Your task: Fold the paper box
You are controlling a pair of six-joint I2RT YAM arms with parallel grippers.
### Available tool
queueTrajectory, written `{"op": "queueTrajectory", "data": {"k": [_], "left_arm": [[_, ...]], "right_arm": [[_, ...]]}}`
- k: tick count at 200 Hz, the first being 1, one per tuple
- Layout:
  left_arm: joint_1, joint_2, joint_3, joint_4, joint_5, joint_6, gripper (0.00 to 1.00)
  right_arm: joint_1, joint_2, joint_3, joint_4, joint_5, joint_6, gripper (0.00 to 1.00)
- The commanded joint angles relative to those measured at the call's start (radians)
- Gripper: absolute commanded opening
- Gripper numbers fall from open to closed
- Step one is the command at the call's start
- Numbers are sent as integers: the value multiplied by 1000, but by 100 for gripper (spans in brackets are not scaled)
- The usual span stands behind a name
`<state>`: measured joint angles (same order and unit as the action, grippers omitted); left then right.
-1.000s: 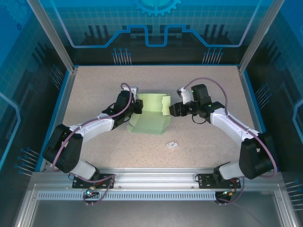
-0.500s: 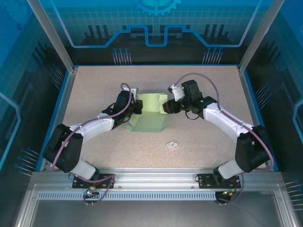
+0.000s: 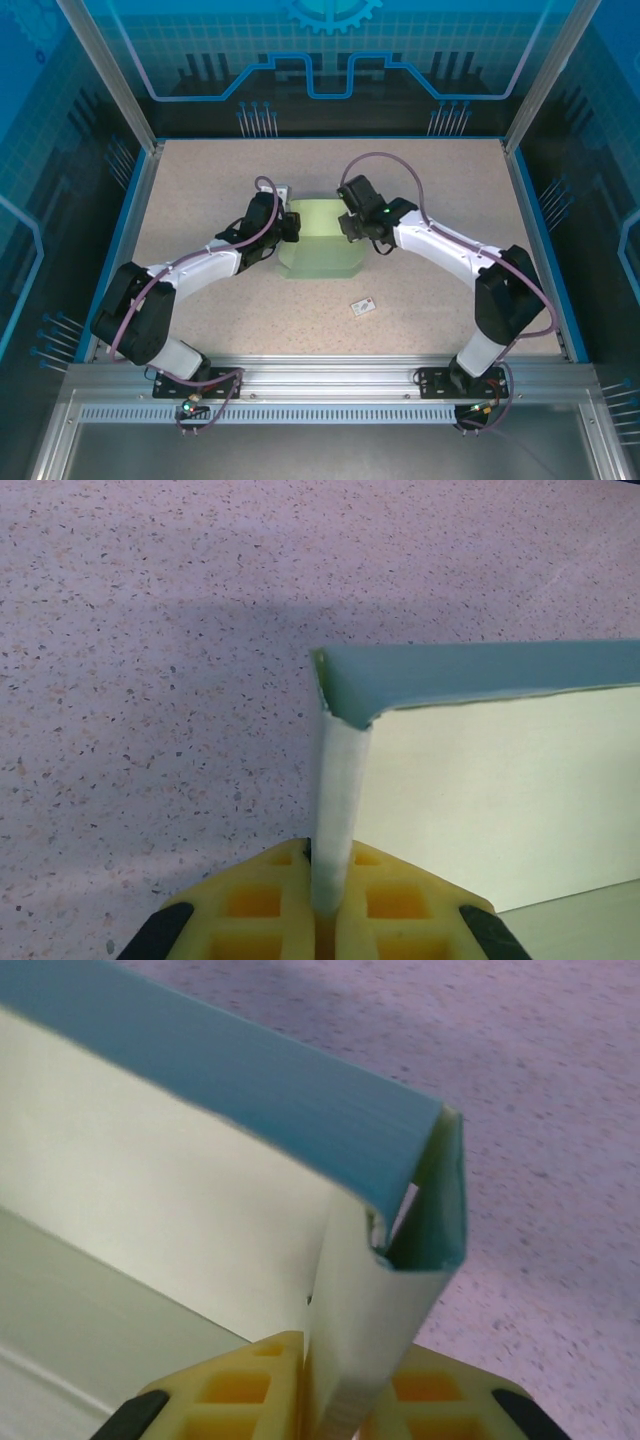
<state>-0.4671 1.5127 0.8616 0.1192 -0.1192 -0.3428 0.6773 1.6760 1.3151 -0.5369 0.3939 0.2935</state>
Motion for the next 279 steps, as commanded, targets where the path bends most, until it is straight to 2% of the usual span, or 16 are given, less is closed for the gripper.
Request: {"op": "queueTrajectory", "data": {"k": [1,45,90,187,239,279], "left_arm": [[-18,-3,14,30,45,-14,3],[-18,-3,11,31,27,-13,3],[-19,-2,1,39,6,-13,2],[-18,6,1,33,-36,10,2],[-18,14,4,33,-39,12,2],[-19,16,7,33,-31,11,2]], "right_arm": [[37,43,53,-85,210,58,17],[66,88,87,-149,343,91,16],[70,116,110,-203,422,105,17],[45,138,141,-275,472,42,23],[22,125,139,-255,362,-7,22],[-30,47,80,-135,60,19,26]]}}
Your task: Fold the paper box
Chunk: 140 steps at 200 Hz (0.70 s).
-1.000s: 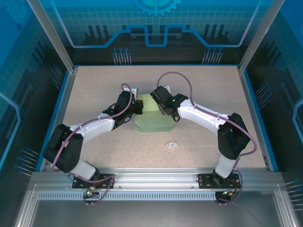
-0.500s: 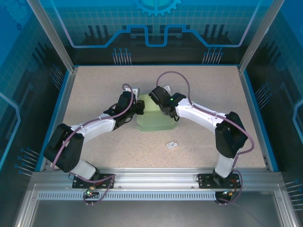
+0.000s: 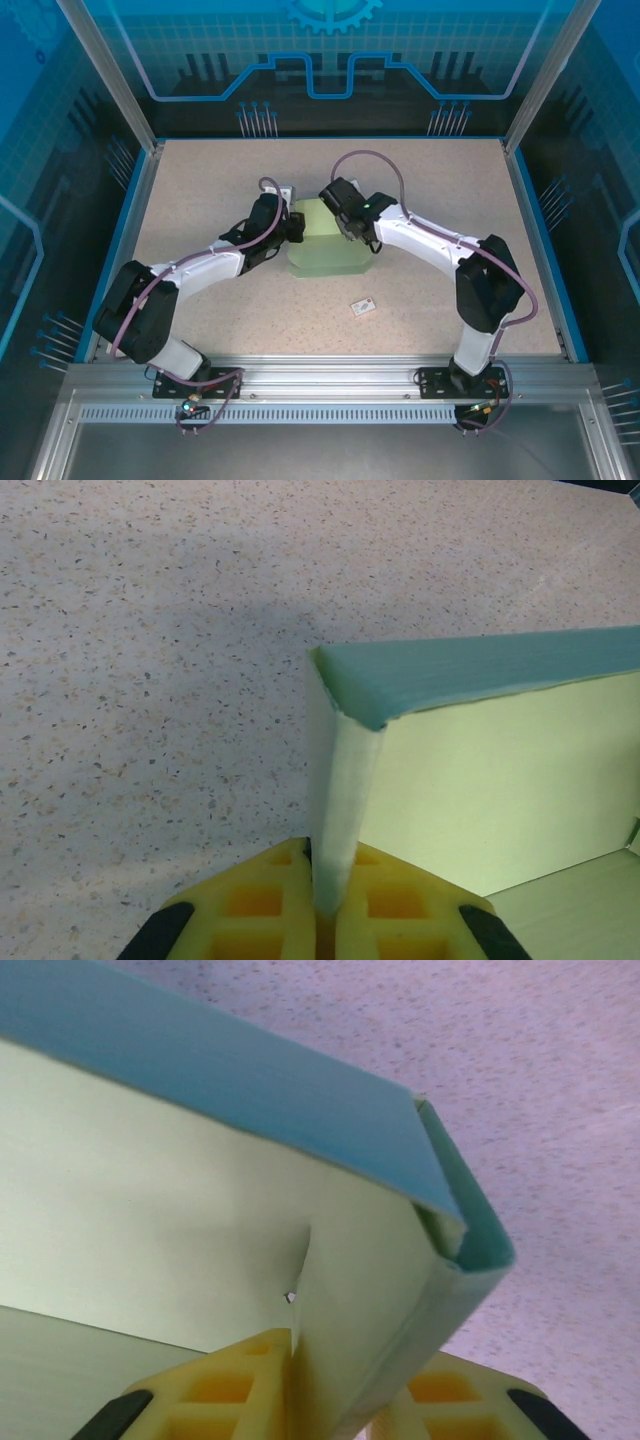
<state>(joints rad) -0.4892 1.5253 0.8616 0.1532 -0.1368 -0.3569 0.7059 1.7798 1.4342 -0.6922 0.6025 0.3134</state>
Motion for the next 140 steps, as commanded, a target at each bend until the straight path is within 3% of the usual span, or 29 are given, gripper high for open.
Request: {"op": "queueTrajectory", "data": {"k": [1,23,79,140], "left_arm": [[3,4,7,-1,-14,26,2],[3,2,9,-1,-12,25,2],[4,-1,14,-2,-9,23,2],[4,-8,10,-3,-9,26,2]], "right_arm": [[-58,-57,-42,23,-153,0,26],[-66,-74,-64,40,-219,19,28],[-62,-62,-106,43,-245,54,30],[-35,-14,-53,-30,-75,53,19]]}}
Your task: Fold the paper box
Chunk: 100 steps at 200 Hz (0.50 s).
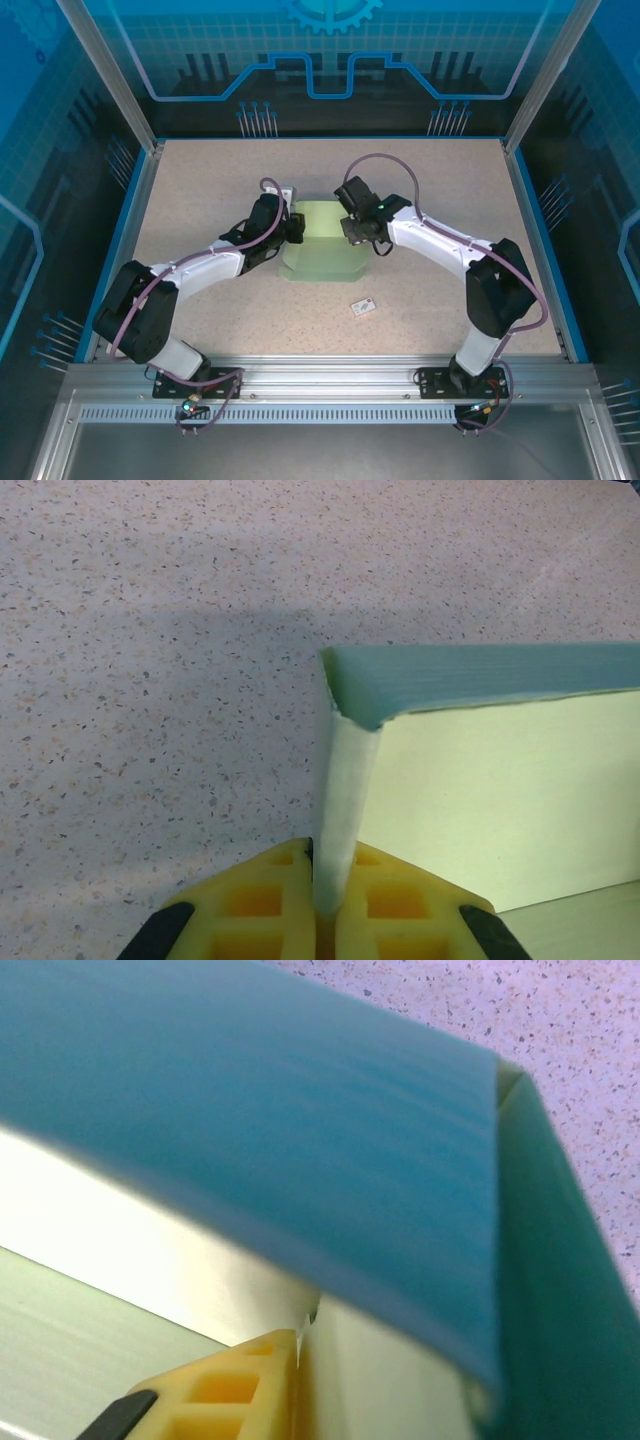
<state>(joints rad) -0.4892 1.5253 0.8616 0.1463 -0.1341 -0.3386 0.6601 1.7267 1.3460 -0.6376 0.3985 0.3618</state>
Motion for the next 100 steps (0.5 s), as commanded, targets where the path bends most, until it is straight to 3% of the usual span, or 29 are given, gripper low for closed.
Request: {"op": "queueTrajectory", "data": {"k": [1,45,100], "left_arm": [[4,-8,11,4,-12,6,2],[4,-10,4,7,-11,7,2],[4,-1,4,12,-11,1,2]], "right_arm": [[11,40,37,-87,132,4,19],[29,99,78,-152,271,43,14],[44,153,115,-229,406,80,15]]}}
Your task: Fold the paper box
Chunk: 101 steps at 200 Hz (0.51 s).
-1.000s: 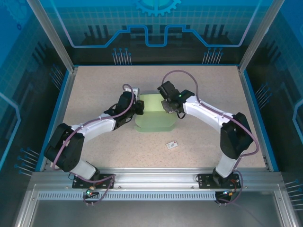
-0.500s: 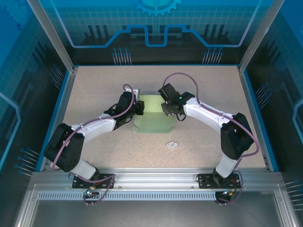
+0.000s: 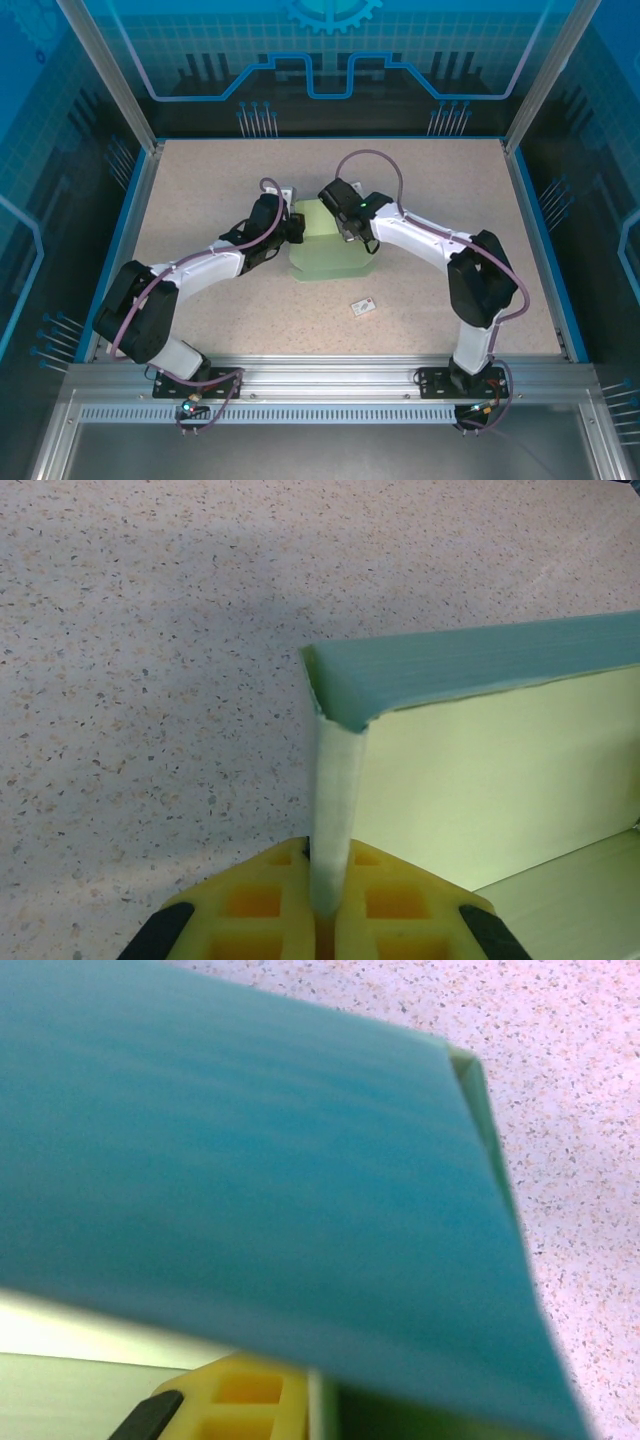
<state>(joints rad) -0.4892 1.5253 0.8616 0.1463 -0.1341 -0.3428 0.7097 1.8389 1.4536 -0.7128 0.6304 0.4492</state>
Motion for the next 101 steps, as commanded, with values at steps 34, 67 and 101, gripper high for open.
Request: {"op": "queueTrajectory", "data": {"k": [34,67,101], "left_arm": [[2,2,5,12,-14,5,2],[2,7,4,15,-13,4,2],[2,15,10,13,-12,4,2]], "right_arm": [[-21,60,22,-181,209,-1,17],[-21,50,18,-129,130,-36,19],[-25,-25,-13,-20,-54,-77,25]]}}
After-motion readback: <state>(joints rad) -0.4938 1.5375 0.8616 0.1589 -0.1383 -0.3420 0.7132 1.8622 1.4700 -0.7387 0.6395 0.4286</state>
